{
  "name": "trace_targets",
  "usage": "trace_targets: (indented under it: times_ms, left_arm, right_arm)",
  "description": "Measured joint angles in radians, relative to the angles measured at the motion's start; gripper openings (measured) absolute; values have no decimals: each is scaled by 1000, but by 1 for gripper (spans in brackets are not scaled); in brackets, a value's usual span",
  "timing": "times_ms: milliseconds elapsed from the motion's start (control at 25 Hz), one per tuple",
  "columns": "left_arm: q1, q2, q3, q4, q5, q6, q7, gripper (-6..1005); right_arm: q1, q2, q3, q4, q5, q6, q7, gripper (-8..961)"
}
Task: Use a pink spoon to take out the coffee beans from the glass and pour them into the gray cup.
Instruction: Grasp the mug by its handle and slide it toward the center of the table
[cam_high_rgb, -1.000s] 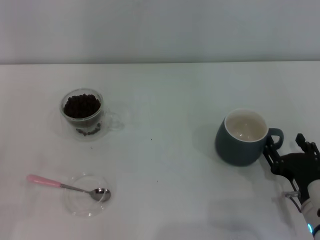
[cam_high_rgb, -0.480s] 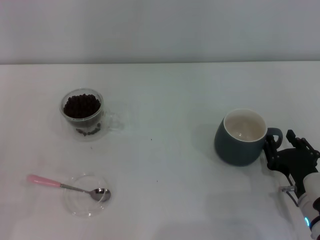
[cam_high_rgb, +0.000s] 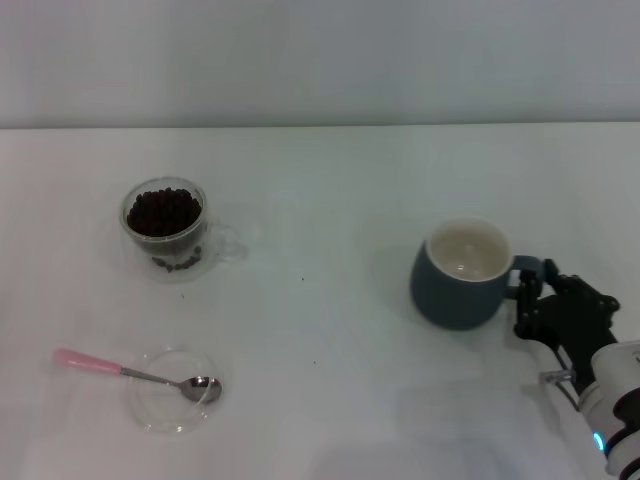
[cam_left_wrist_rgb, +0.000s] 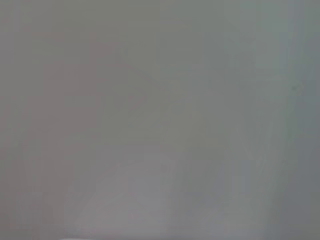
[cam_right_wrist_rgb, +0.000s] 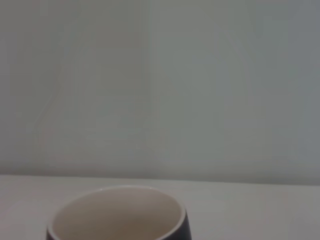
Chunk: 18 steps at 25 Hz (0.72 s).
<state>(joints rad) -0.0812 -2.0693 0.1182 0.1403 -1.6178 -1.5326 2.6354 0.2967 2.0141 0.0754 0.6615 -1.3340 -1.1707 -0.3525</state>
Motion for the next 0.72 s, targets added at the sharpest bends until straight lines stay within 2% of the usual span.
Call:
trace_targets:
  times_ms: [80,280,720]
  left_arm:
    - [0,0,0,3,-3,0,0,862]
    - [0,-1,0,10,-8,0,0,862]
    - [-4,0,0,10,-8,0,0,861]
  right_arm:
    - [0,0,1,-3,-39,5,29,402]
    - [0,0,1,-15,-108,9,85,192]
    - [10,0,0,-16,-230,42,89,168]
